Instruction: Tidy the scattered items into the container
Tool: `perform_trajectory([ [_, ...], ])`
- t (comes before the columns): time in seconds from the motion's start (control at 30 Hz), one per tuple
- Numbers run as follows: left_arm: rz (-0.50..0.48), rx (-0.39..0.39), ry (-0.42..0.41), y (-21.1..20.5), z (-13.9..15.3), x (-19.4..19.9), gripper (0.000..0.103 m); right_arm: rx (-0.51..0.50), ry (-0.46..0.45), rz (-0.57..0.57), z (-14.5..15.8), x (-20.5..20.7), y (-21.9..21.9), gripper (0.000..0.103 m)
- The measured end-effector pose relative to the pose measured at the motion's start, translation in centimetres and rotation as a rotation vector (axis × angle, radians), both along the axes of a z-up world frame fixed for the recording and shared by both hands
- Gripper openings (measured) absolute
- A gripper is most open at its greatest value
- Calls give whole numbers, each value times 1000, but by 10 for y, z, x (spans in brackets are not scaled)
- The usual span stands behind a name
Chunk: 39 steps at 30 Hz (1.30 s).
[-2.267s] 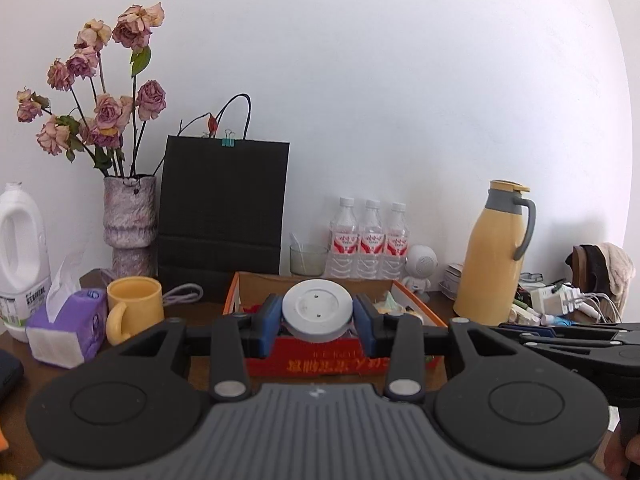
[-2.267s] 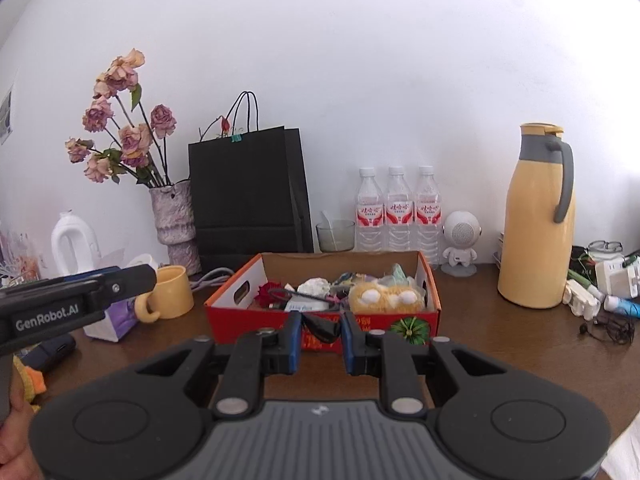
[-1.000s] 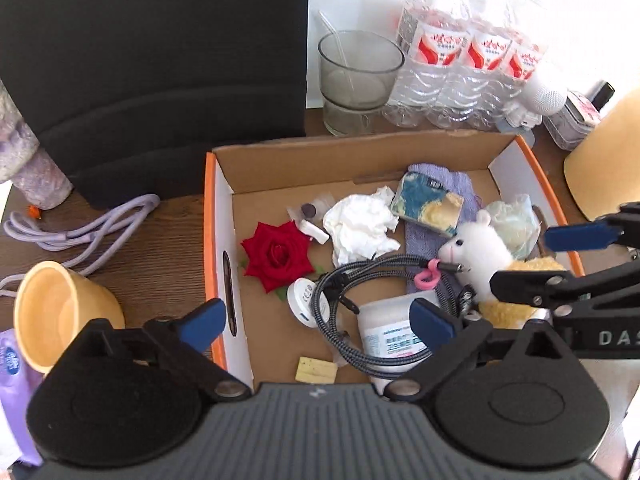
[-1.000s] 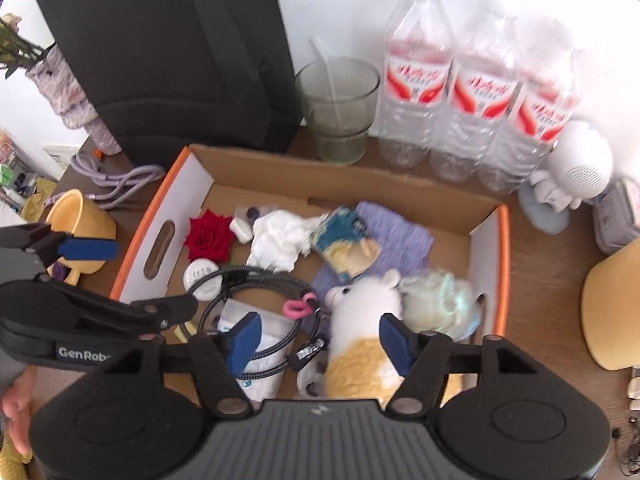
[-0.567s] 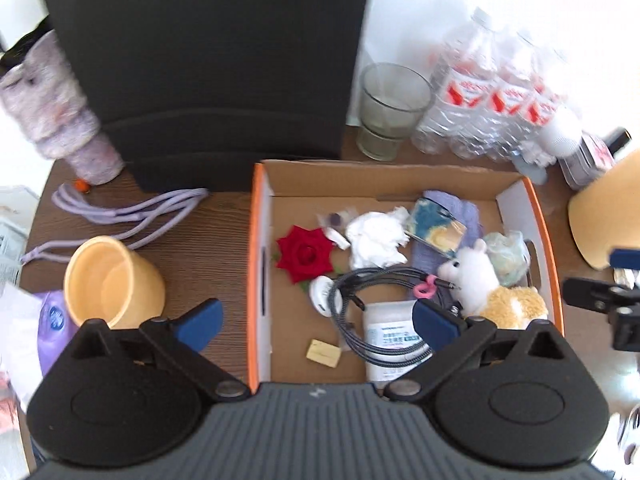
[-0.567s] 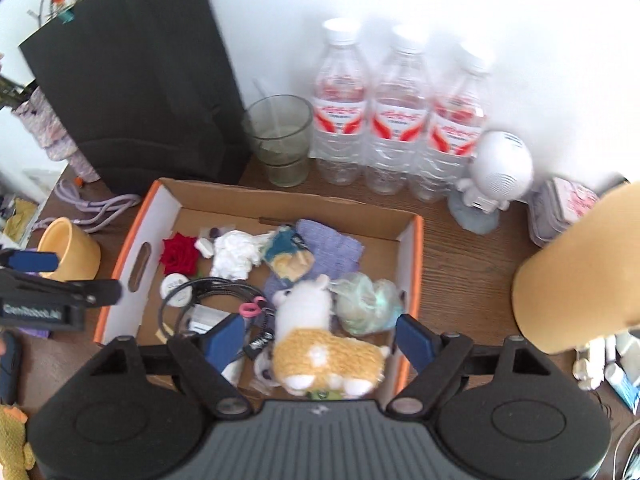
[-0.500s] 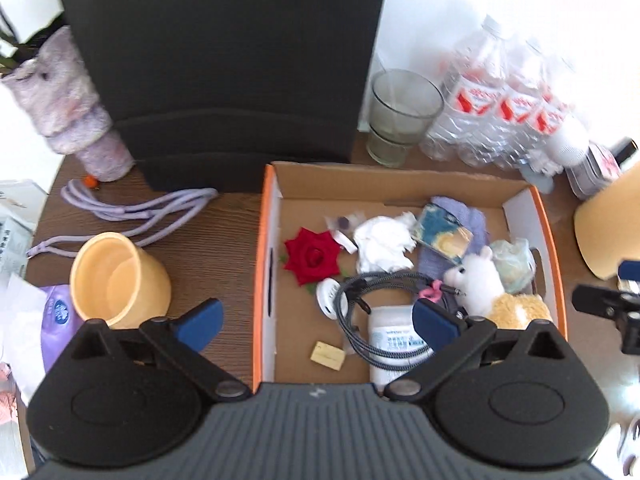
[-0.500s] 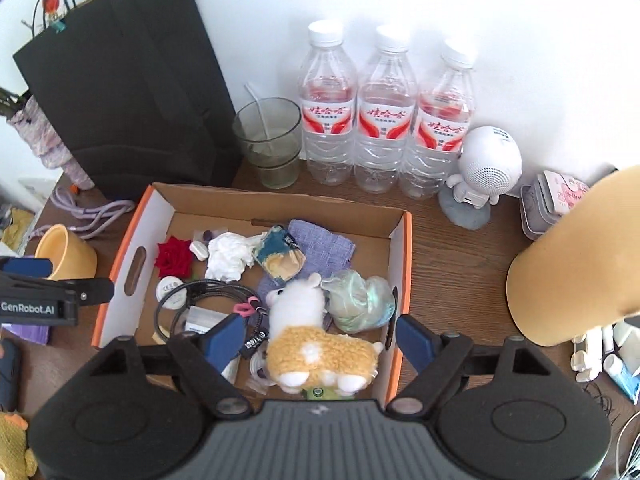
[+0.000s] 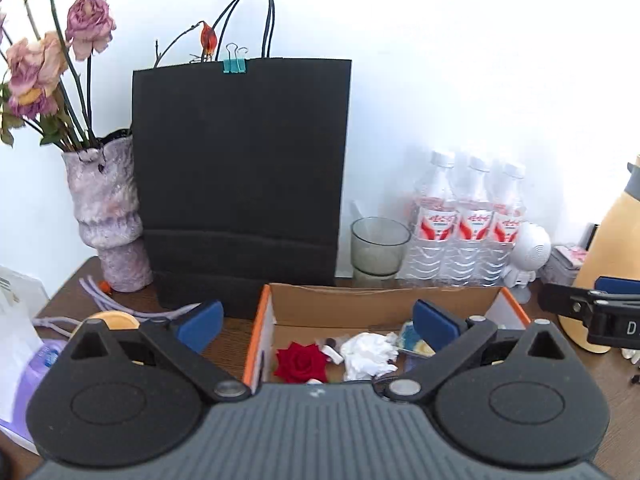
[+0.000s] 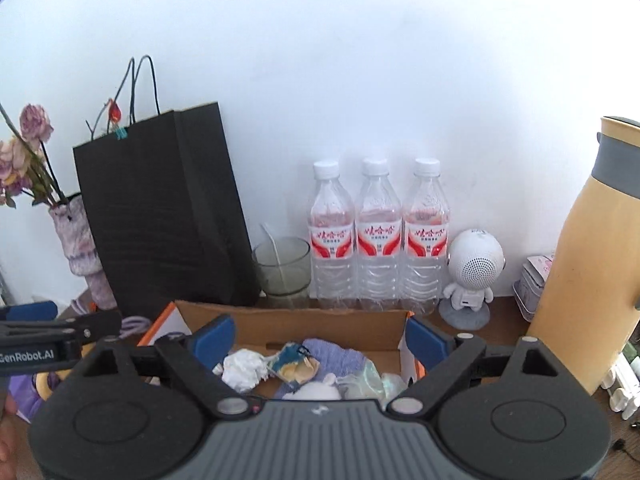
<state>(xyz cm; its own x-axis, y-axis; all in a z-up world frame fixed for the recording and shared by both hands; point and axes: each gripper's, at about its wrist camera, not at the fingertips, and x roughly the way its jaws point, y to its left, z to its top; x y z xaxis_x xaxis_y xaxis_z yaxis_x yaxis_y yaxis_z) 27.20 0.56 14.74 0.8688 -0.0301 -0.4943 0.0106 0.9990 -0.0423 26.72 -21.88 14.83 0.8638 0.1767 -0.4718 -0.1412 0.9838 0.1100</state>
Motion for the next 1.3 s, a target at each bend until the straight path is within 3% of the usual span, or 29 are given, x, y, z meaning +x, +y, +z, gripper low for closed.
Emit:
perform_trajectory([
  [0.13,0,-16,-18,-1,-21,-9,103,0,-61,-49,-22,-13,0,93],
  [0.23,-10,39,-61,-7,-27,-22,103,17,-75,-55,-30,-22,-3,93],
  [0.37,3,27,-128,-6,-30,-68,103,35,-108,-83,-33,-58,-5,94],
  [0.47,1,15,-133,-4,-35,-107,103,77,-117,-86,-41,-96,-7,103],
  [0.6,5,129,-143,-9,-53,-157,103,122,-47,-95,-61,-140,-10,103],
  [0.67,-8,154,-121,-11,-61,-180,103,110,-22,-104,-71,-164,-11,103],
  [0.8,-47,107,-77,-13,-75,-230,103,81,-2,-79,-92,-219,-13,103],
  [1.03,-95,125,30,-16,-98,-282,103,4,55,-65,-118,-284,-4,103],
  [1.17,-99,113,17,-13,-104,-303,103,47,33,-60,-119,-313,-2,103],
  [1.3,-65,99,13,-7,-112,-318,103,-5,17,-33,-123,-337,11,103],
])
